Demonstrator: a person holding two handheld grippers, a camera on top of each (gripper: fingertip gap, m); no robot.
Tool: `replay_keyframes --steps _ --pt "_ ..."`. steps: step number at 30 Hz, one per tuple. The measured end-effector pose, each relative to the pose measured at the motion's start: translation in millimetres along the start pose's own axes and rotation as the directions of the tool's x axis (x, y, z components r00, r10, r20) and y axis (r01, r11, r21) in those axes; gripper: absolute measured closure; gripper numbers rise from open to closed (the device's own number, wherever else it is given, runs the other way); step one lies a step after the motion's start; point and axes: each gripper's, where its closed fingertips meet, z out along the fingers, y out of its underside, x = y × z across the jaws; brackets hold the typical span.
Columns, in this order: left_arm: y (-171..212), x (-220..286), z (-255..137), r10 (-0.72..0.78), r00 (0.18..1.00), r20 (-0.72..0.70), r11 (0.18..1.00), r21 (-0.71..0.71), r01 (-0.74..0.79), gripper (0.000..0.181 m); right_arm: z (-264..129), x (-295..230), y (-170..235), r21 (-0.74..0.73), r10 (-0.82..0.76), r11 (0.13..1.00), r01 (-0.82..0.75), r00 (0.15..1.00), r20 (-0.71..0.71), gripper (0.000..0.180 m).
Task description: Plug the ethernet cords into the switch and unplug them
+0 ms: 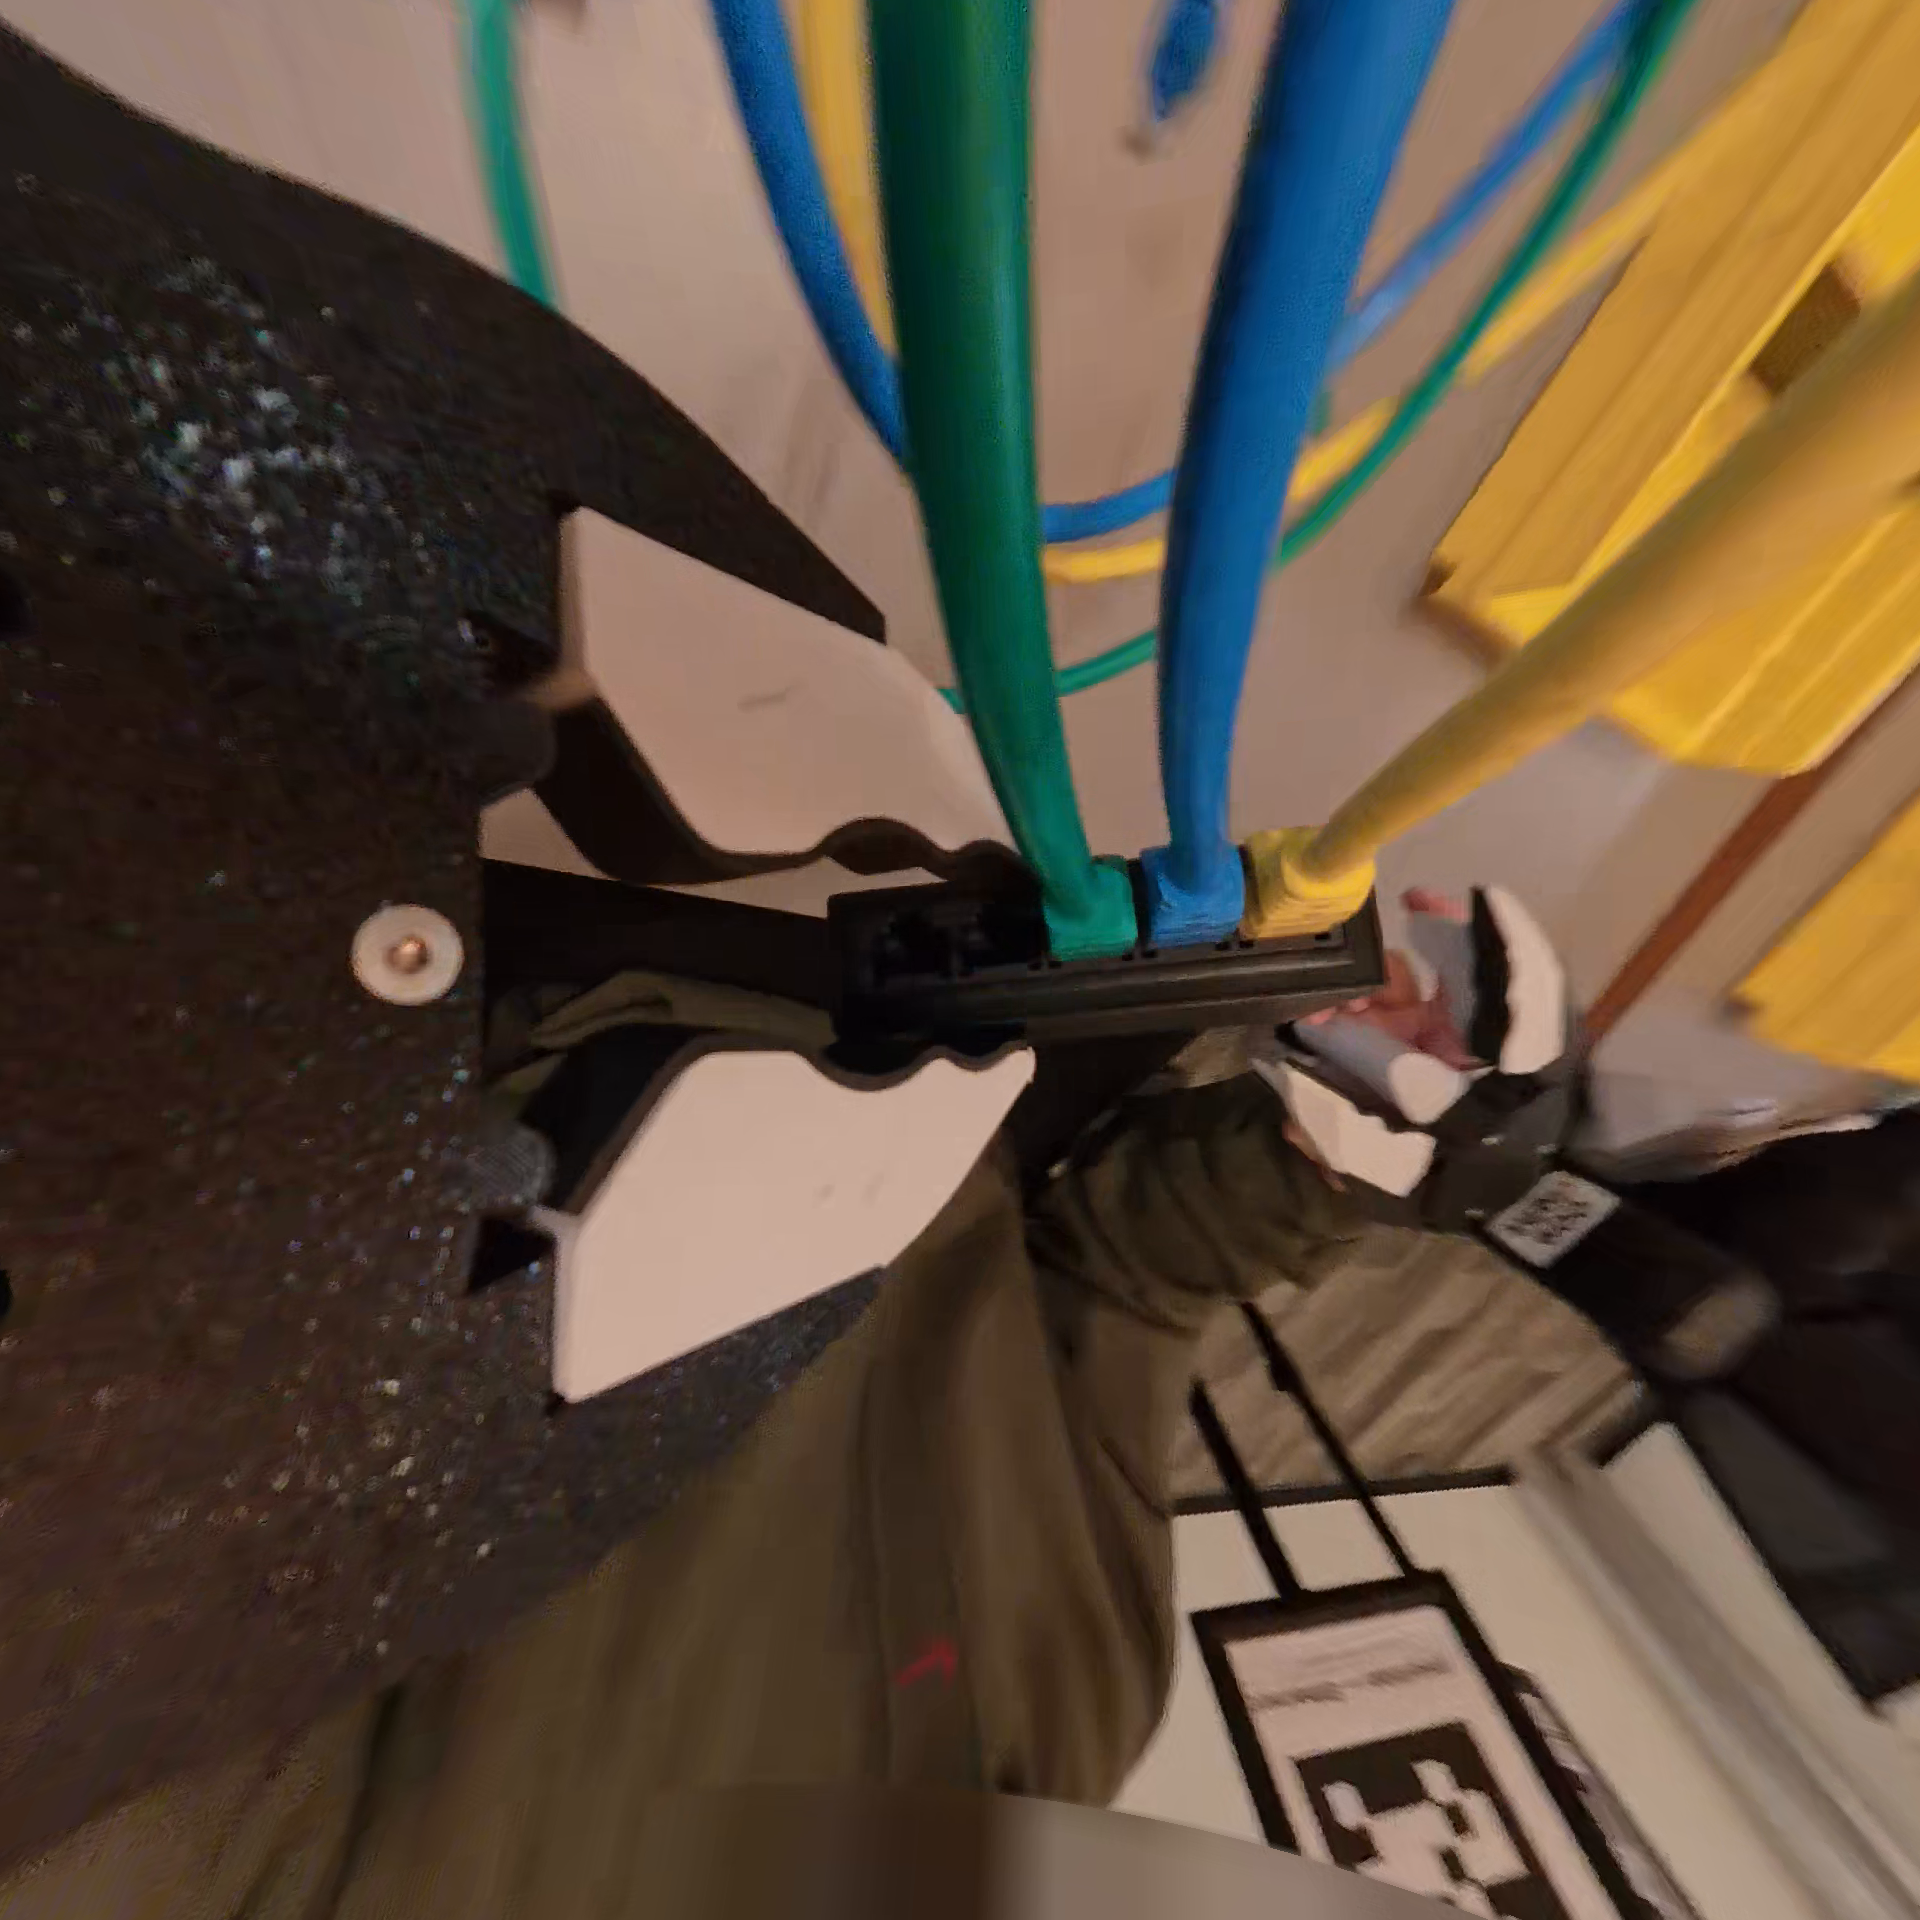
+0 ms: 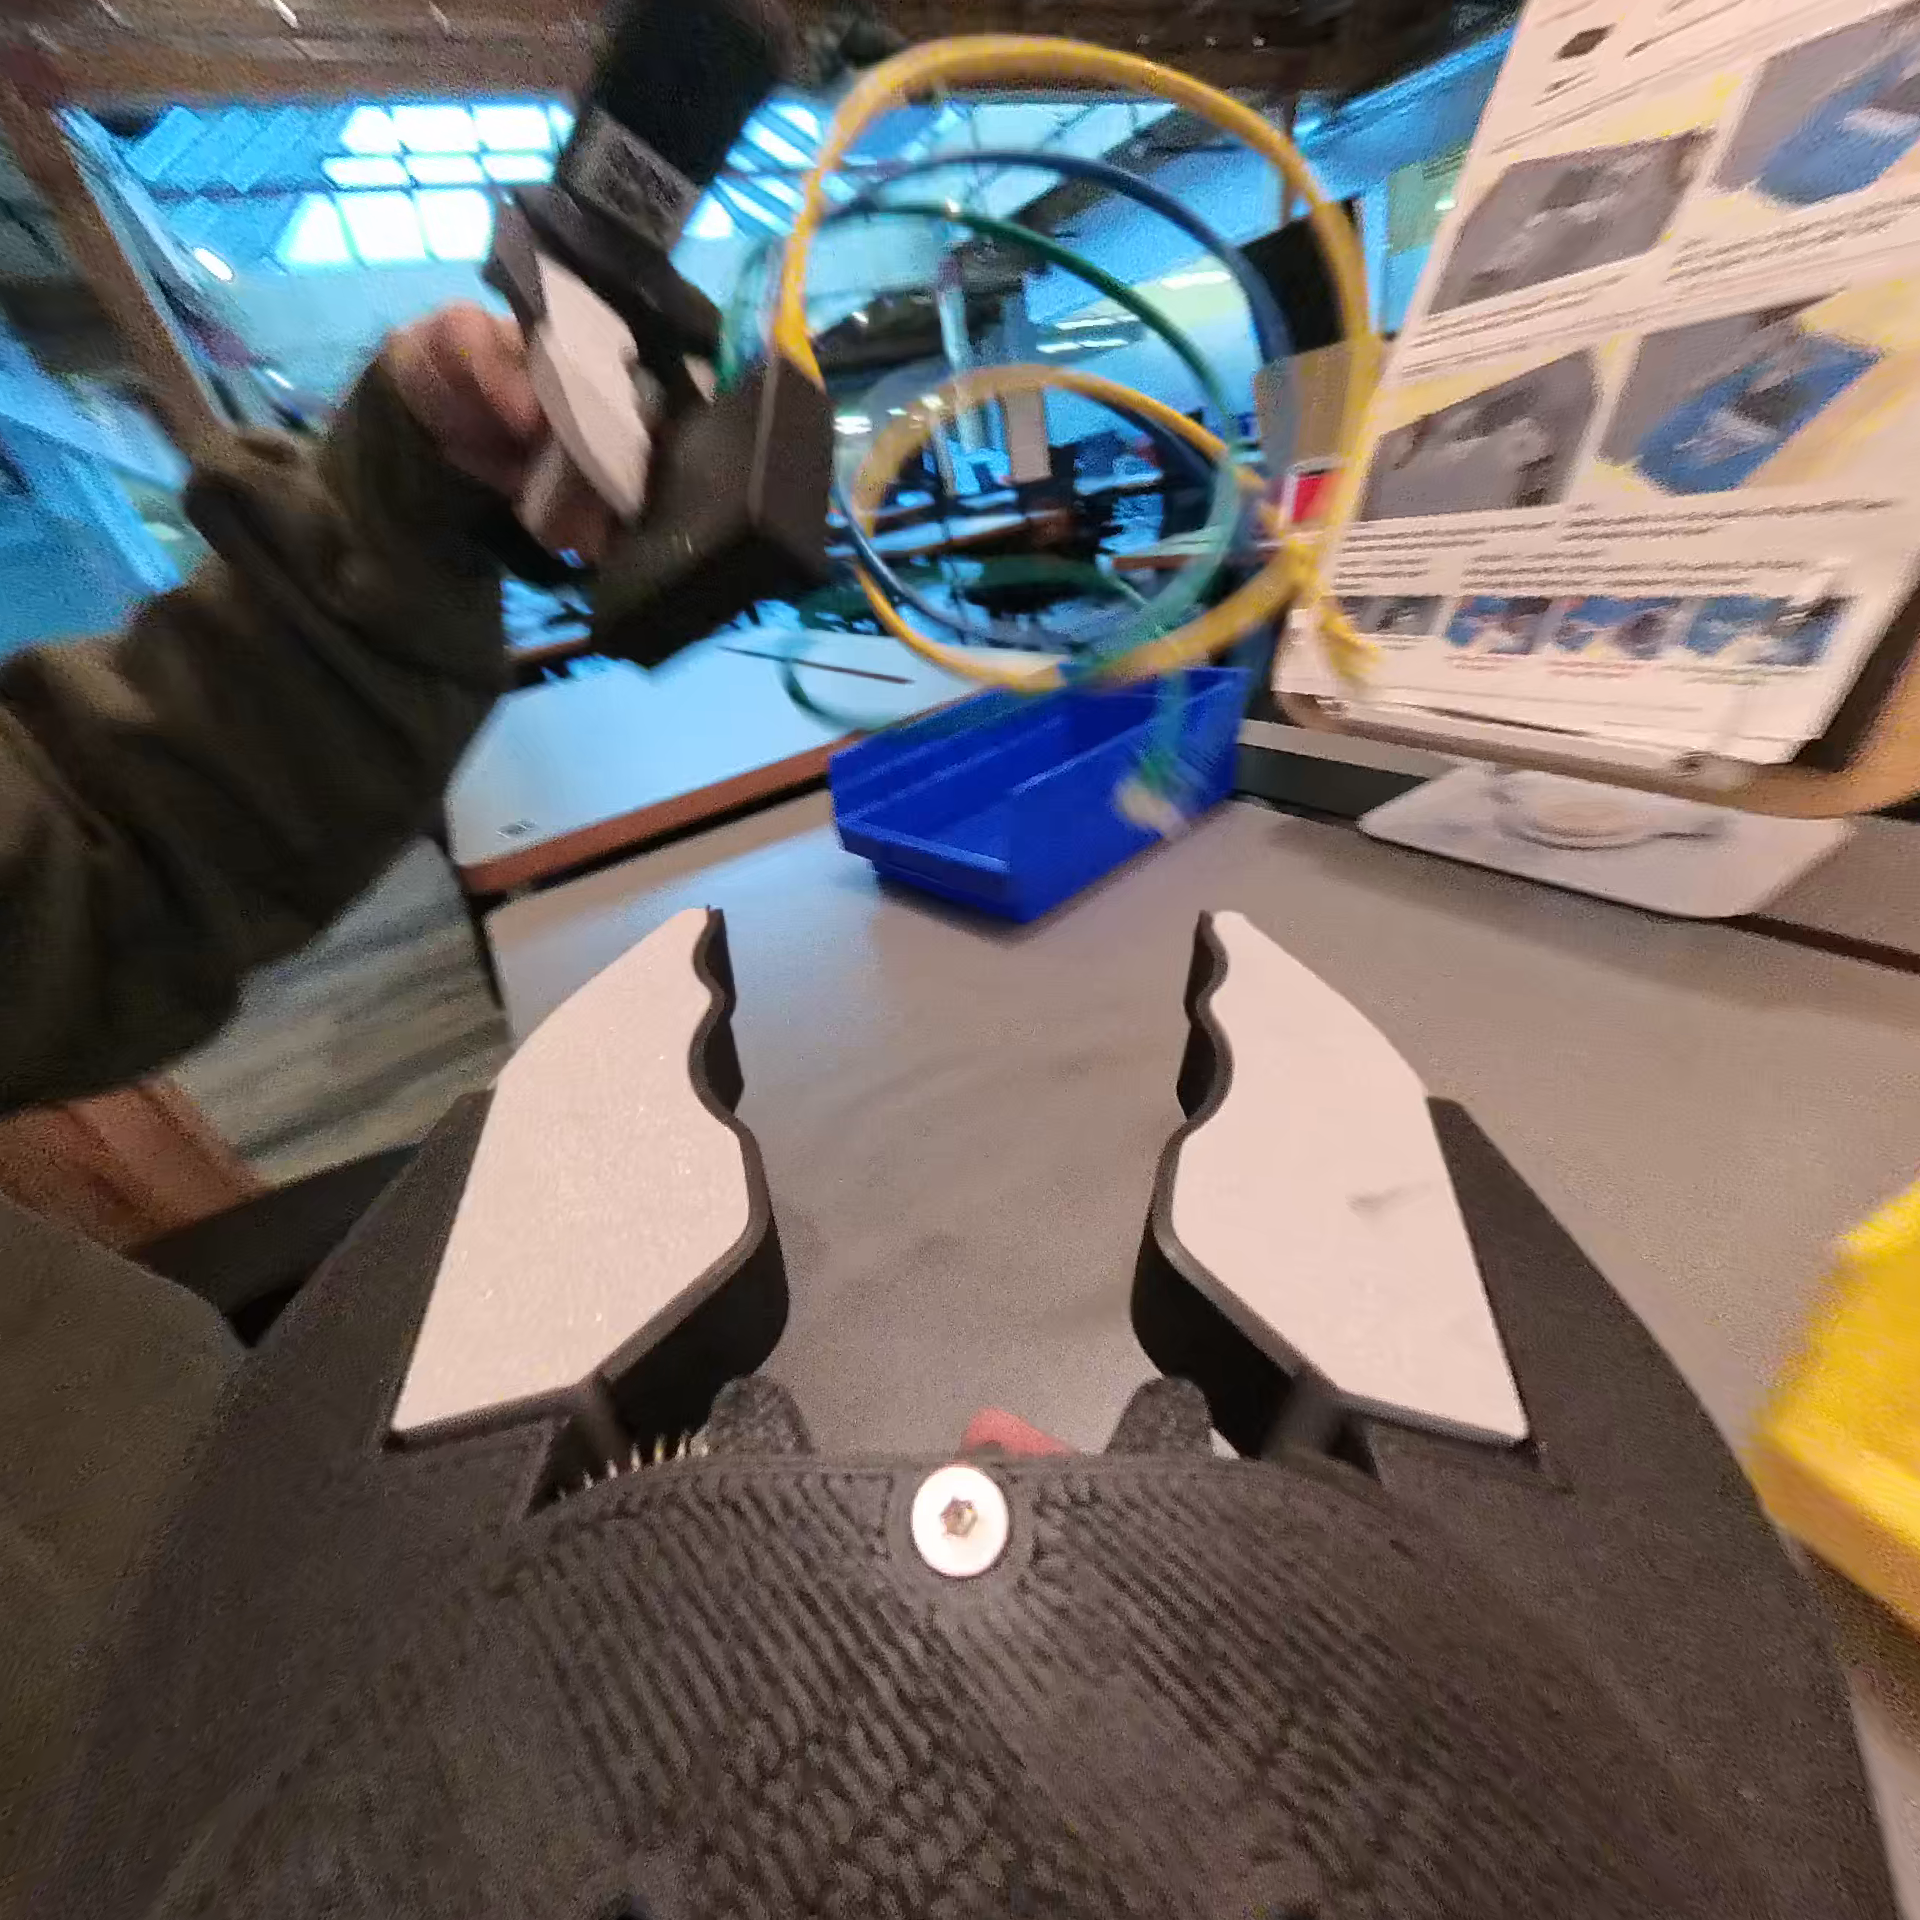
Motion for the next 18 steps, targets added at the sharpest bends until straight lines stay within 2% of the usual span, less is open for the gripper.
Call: replay_keyframes --steps 3,5,9,11,14,18 --pt "28.5 -7.8 55.9 -0.019 0.998 -0.064 0.996 -0.092 0.013 0.153 25.1 -15.2 16.8 0.019 0.139 0.990 -0.141 0.986 0.096 0.100" --pt "46.7 -12.4 87.9 -0.039 0.992 -0.120 0.990 -0.141 0.022 0.153 41.1 -23.6 37.3 -0.020 0.226 0.974 -0.225 0.962 0.154 0.100" --pt "76.8 -18.4 128.8 -0.039 0.978 -0.206 0.974 -0.225 -0.008 0.153 59.7 -40.5 71.3 -0.113 0.358 0.934 -0.340 0.899 0.254 0.111" --pt "85.1 -23.8 138.3 -0.034 0.975 -0.221 0.969 -0.247 -0.022 0.154 63.0 -43.0 77.8 -0.118 0.394 0.919 -0.375 0.874 0.285 0.153" --pt "81.4 -38.3 140.0 -0.009 0.976 -0.216 0.980 -0.195 -0.034 0.154 66.3 -31.5 89.0 -0.132 0.458 0.889 -0.439 0.852 0.252 0.161" --pt "51.3 -49.9 134.9 0.086 0.980 -0.180 0.996 0.046 -0.079 0.154 64.6 -13.3 78.0 -0.010 0.559 0.817 -0.576 0.788 0.259 0.165"
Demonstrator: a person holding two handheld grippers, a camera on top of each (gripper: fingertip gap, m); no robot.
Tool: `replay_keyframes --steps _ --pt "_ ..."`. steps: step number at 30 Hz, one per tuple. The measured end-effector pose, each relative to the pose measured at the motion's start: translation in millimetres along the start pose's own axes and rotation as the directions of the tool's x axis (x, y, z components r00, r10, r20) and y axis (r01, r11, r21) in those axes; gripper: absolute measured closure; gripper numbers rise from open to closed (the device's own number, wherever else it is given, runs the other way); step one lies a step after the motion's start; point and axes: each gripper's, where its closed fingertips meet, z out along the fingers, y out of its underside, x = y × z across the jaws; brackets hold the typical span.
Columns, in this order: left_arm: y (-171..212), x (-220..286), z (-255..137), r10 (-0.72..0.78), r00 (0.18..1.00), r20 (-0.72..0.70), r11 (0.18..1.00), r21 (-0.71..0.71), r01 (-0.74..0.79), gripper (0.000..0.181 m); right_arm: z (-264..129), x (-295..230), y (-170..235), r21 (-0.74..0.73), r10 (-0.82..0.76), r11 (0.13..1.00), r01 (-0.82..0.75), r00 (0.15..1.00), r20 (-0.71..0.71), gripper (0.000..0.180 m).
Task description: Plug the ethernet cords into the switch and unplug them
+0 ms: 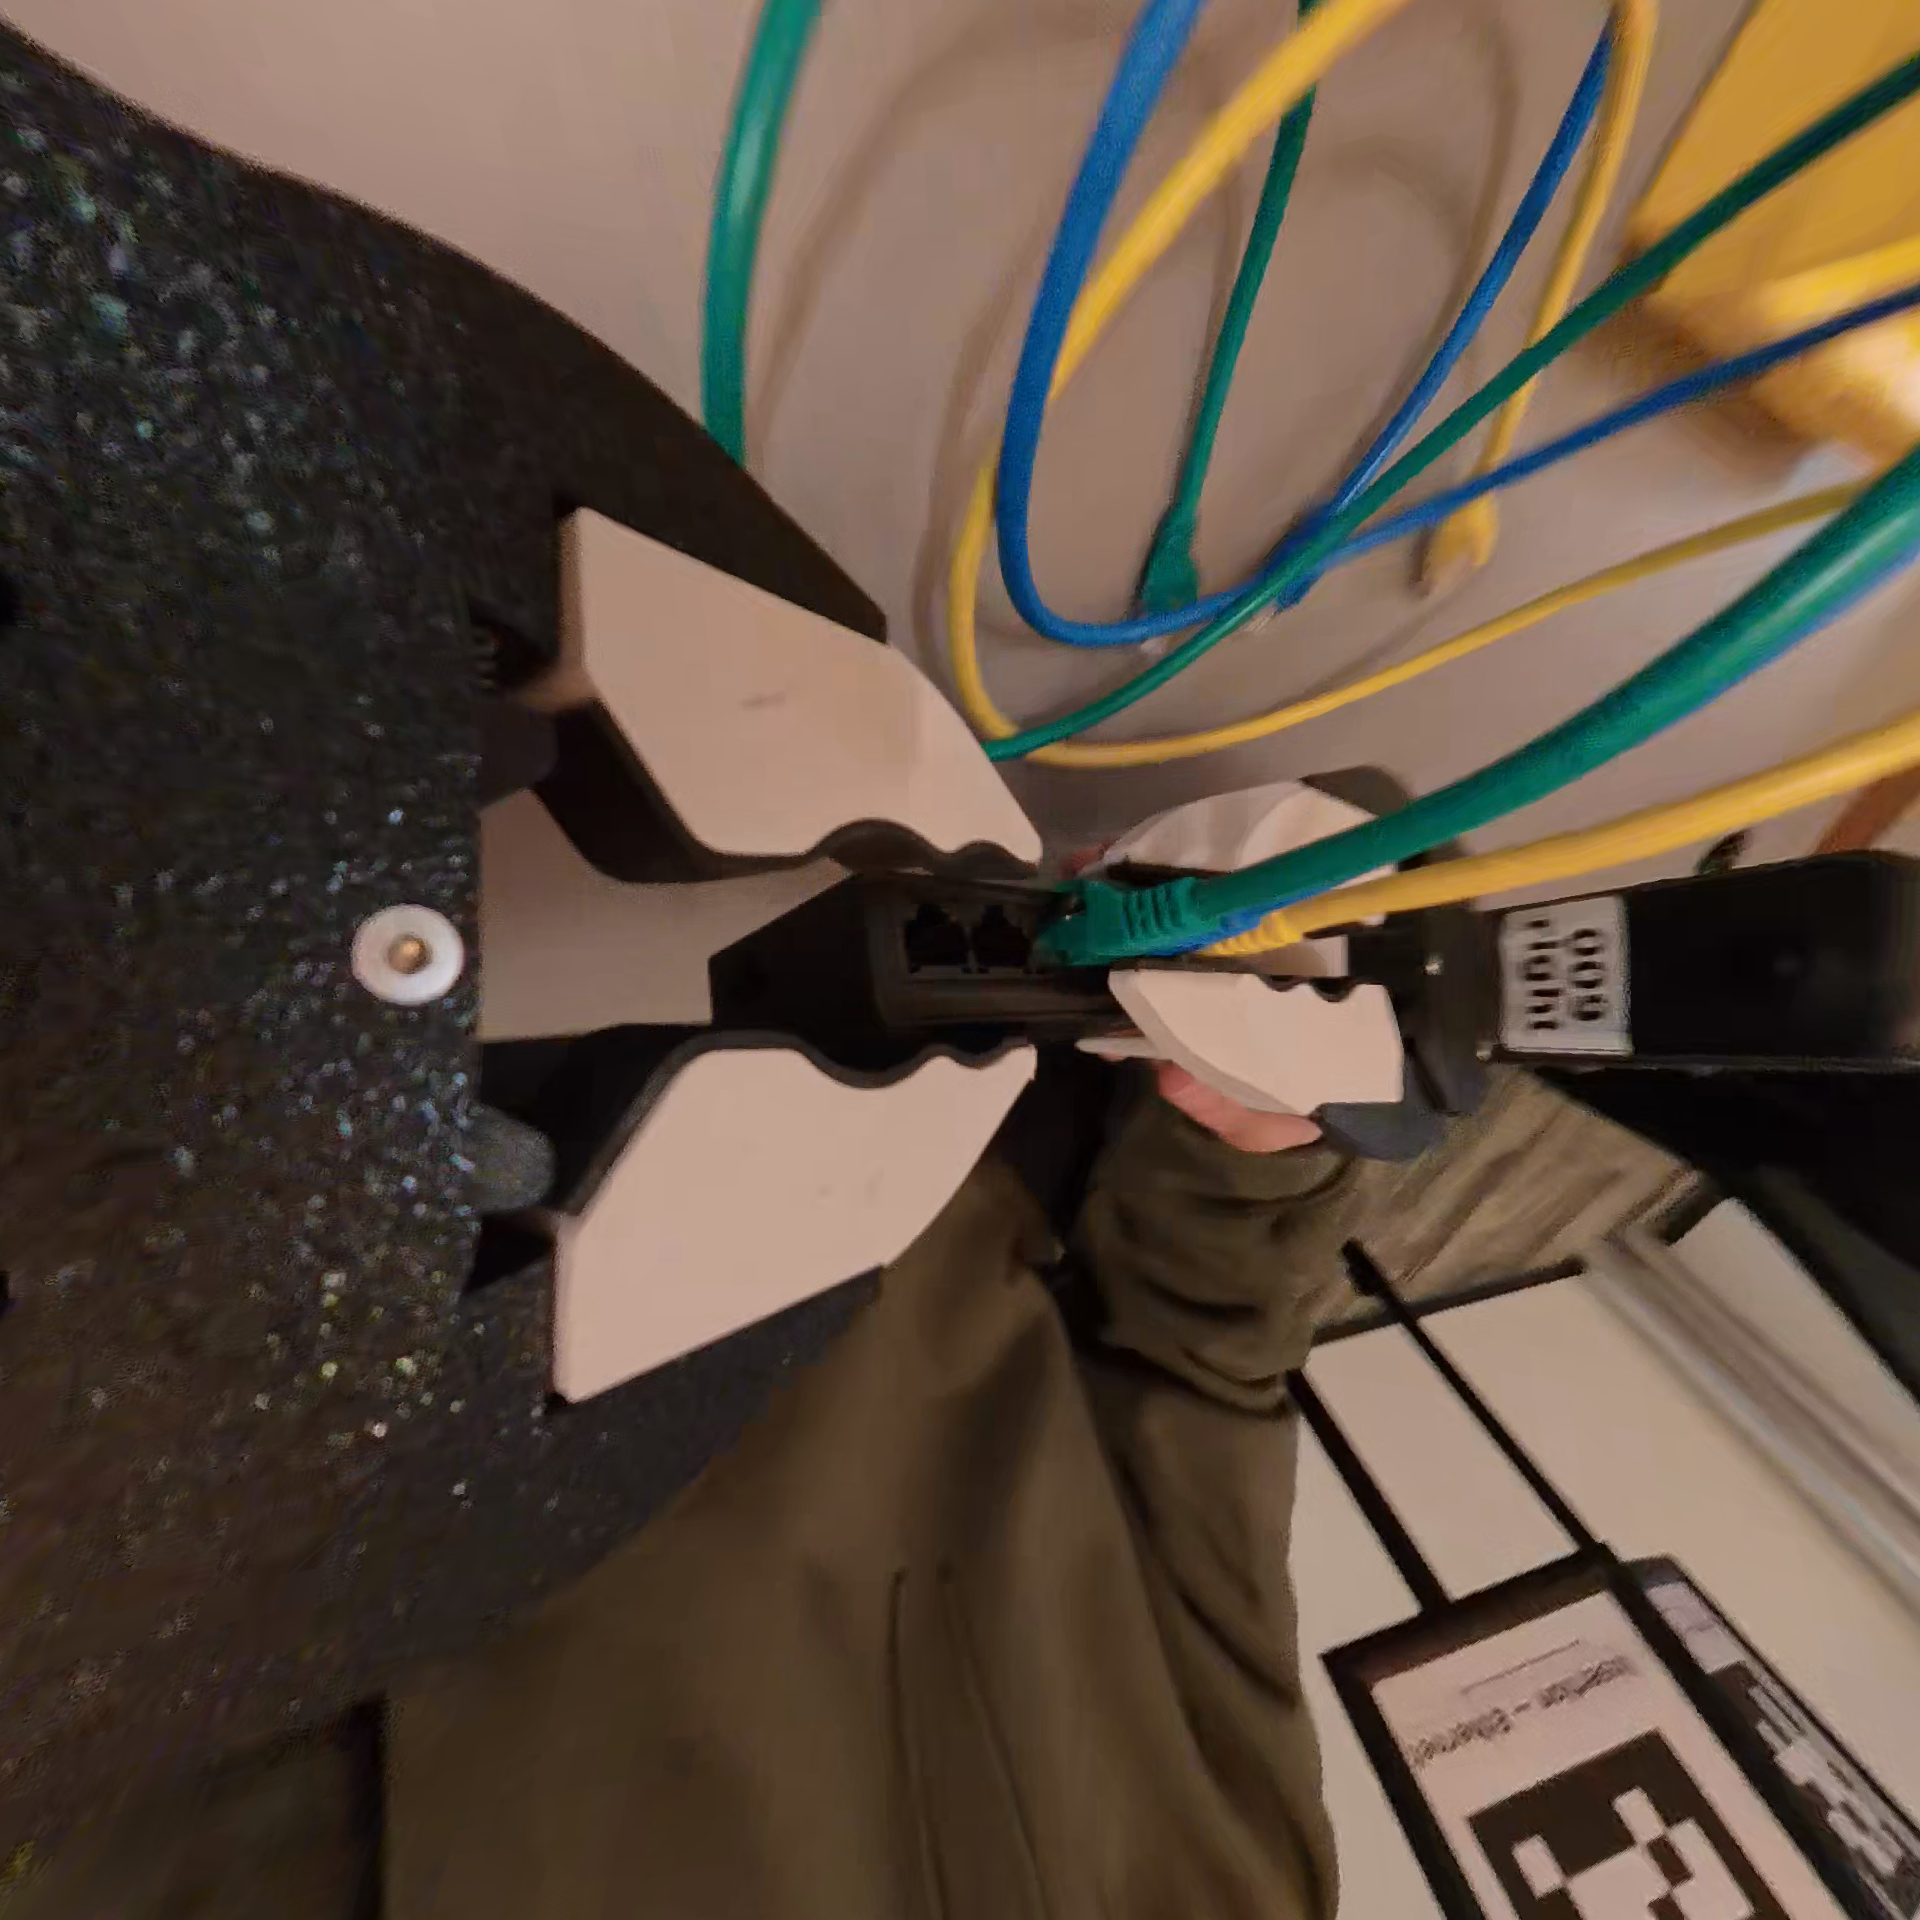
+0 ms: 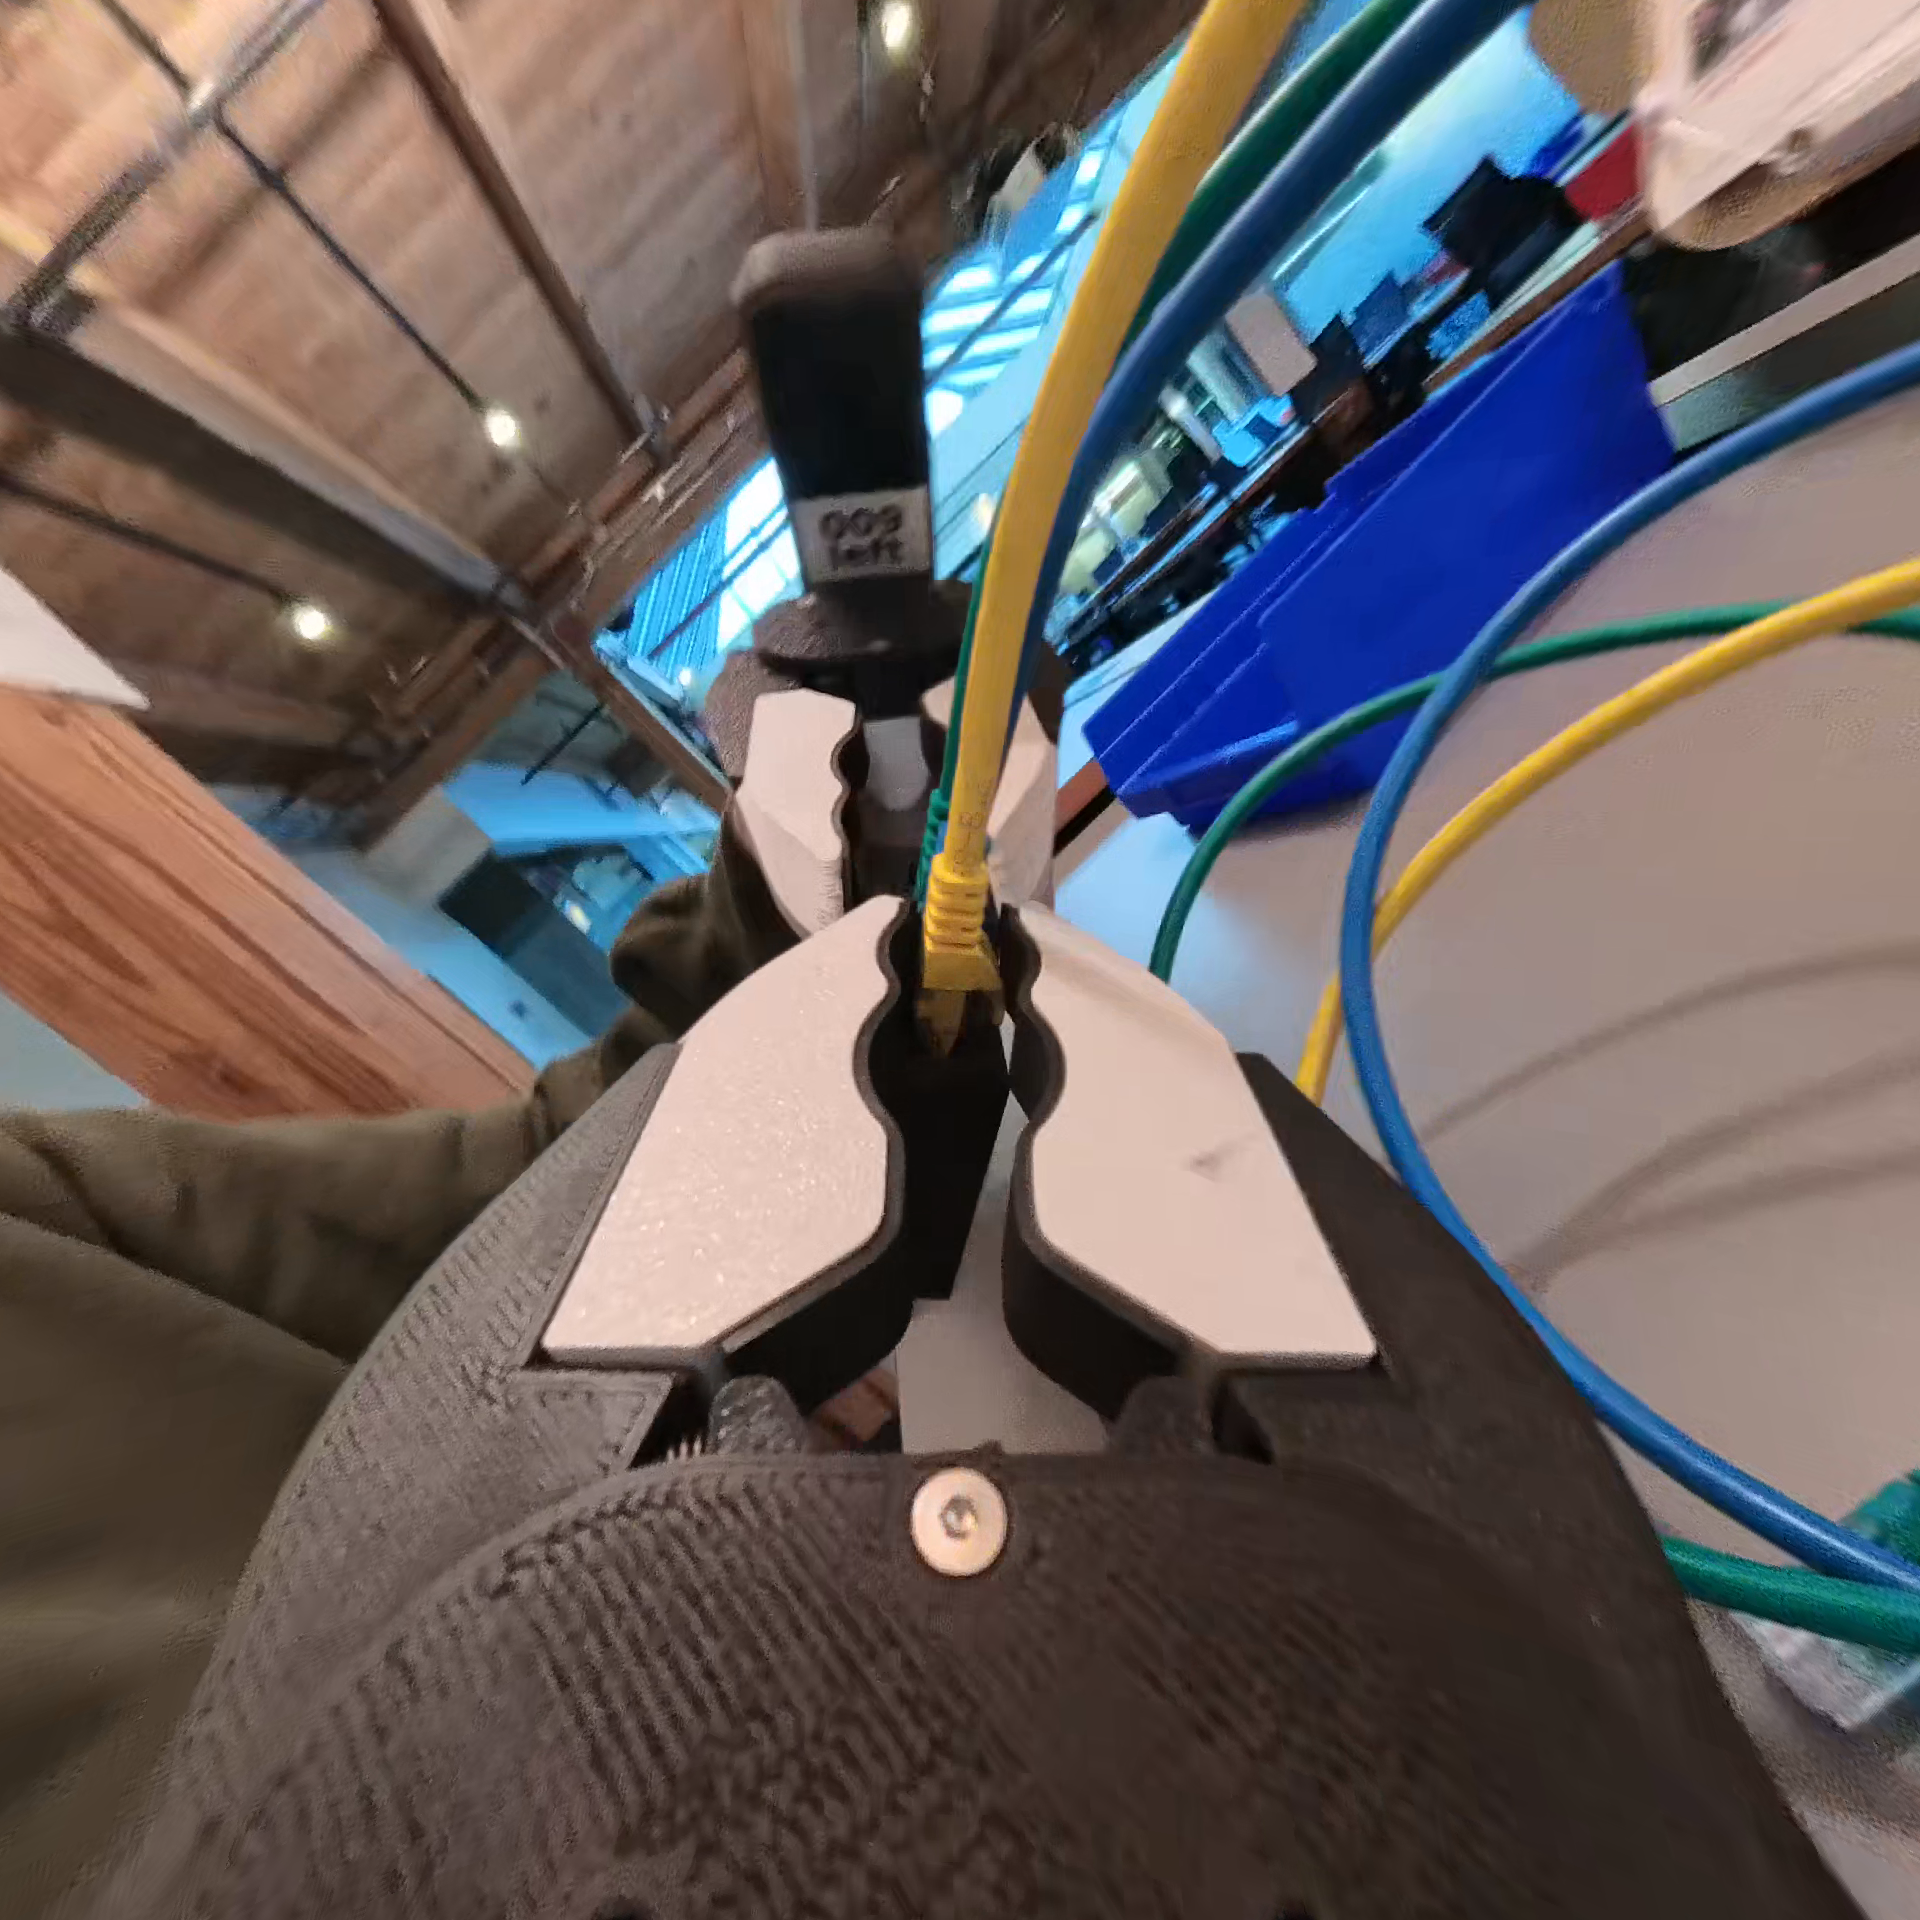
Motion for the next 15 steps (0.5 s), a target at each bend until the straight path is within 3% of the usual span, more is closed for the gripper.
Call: replay_keyframes --steps 3,6,10,13,15 --pt "-11.0 -12.0 -1.8 0.191 0.964 0.183 0.976 0.069 -0.206 0.163 -5.1 14.1 -6.1 0.053 0.006 0.999 -0.002 0.998 -0.067 0.165" --pt "-26.7 -25.8 -16.0 0.329 0.818 0.472 0.898 0.112 -0.426 0.150 -12.4 20.9 -20.4 0.156 0.068 0.986 -0.056 0.995 -0.075 0.165" --pt "-47.6 -37.1 -48.7 0.222 0.537 0.814 0.740 0.218 -0.636 0.104 -14.2 23.4 -39.8 0.285 0.134 0.953 -0.103 0.987 -0.090 0.165" --pt "-47.6 -33.0 -51.9 0.110 0.467 0.877 0.669 0.283 -0.688 0.109 -9.5 24.7 -44.9 0.367 0.186 0.919 -0.141 0.978 -0.091 0.165" --pt "-47.2 -29.6 -45.5 0.120 0.450 0.885 0.645 0.275 -0.713 0.113 -7.6 26.2 -46.3 0.412 0.229 0.893 -0.182 0.971 -0.067 0.165"
